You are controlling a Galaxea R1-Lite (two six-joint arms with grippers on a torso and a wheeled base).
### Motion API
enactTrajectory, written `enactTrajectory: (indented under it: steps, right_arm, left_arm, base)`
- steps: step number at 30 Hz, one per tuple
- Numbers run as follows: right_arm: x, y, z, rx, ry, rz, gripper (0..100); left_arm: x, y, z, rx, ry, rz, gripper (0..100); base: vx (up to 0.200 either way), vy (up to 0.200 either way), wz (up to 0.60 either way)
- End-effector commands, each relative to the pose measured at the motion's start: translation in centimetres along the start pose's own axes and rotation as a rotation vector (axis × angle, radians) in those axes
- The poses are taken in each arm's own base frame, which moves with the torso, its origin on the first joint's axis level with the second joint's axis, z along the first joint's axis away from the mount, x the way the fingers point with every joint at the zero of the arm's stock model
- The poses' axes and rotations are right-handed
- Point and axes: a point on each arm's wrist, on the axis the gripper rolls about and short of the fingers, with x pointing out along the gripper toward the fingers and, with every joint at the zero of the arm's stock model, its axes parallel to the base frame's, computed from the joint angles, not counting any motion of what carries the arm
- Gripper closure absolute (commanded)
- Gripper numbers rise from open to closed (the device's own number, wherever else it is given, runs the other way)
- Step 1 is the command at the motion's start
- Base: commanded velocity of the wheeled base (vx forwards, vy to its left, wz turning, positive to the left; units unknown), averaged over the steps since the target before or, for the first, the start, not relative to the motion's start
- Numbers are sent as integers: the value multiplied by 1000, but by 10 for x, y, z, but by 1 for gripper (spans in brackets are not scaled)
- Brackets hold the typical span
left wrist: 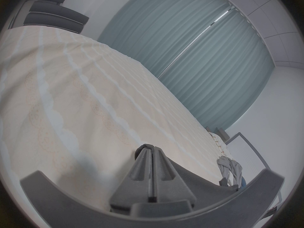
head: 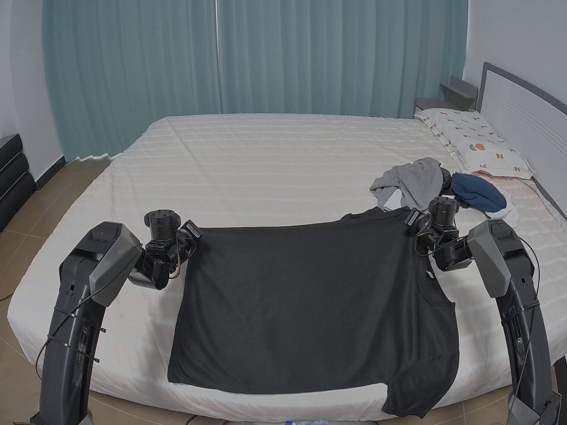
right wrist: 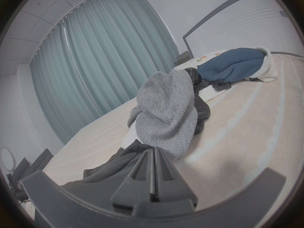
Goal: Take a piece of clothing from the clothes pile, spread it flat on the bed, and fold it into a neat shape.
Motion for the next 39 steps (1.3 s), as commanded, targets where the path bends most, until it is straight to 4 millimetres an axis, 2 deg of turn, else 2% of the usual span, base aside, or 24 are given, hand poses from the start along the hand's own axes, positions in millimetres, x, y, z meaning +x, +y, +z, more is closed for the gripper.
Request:
enactTrajectory:
  steps: [1,4,5,12,17,18,19,21,26,27,28,29,30,32,33,34,35,36,38,39]
  right_arm:
    - [1,-4,-7,-1,13,-7,100]
    - [2,-6,-12,-4,21,-13,100]
    - [2,-6,-12,-4,23,-14,0]
    - [-2,-8,-11,-10,23,-63,0]
    - [-20,-3,4,-15,46,-87,0]
    - [-33,-1,13,-20,60,-97,0]
    - [-33,-1,13,-20,60,-97,0]
    - [-60,4,28,-18,78,-102,0]
    - [-134,11,49,-14,126,-85,0]
    - [-136,12,49,-13,128,-83,0]
    - [-165,14,54,-10,157,-55,0]
    - [-182,13,55,-8,179,-36,0]
    - [-199,13,57,-5,192,-3,0]
    - [-221,14,62,1,192,47,0]
    - [-221,14,62,1,192,47,0]
    - [-237,15,64,1,202,63,0]
    - [-252,15,62,-1,223,67,0]
    - [-253,15,62,-1,228,66,0]
    - [-284,14,51,-9,291,68,0]
    - [-287,13,49,-9,300,67,0]
  left_arm:
    - [0,0,-2,0,4,1,100]
    - [0,0,-2,1,7,2,100]
    - [0,0,-2,1,9,2,0]
    - [0,0,-3,4,10,7,0]
    - [-6,-3,4,0,-12,19,0]
    - [-14,-11,15,-3,-63,40,0]
    - [-14,-11,15,-3,-63,40,0]
    - [-35,-24,32,-12,-127,73,0]
    - [-92,-54,49,-35,-103,17,0]
    - [-93,-55,50,-35,-102,13,0]
    - [-112,-73,52,-35,-80,-27,0]
    - [-124,-78,51,-36,-58,-33,0]
    - [-139,-80,48,-35,-31,-30,0]
    - [-162,-84,46,-32,8,-40,0]
    - [-162,-84,46,-32,8,-40,0]
    - [-179,-82,42,-31,50,-40,0]
    - [-196,-78,37,-31,93,-36,0]
    - [-198,-77,36,-30,98,-35,0]
    - [-229,-69,21,-77,190,-15,0]
    - [-233,-67,19,-84,202,-12,0]
  base:
    - [0,0,0]
    - [0,0,0]
    - [0,0,0]
    - [0,0,0]
    - [0,0,0]
    - [0,0,0]
    - [0,0,0]
    - [0,0,0]
    - [0,0,0]
    - [0,0,0]
    - [0,0,0]
    - [0,0,0]
    - [0,0,0]
    - [0,0,0]
    - [0,0,0]
    - [0,0,0]
    - [0,0,0]
    - [0,0,0]
    - [0,0,0]
    - [0,0,0]
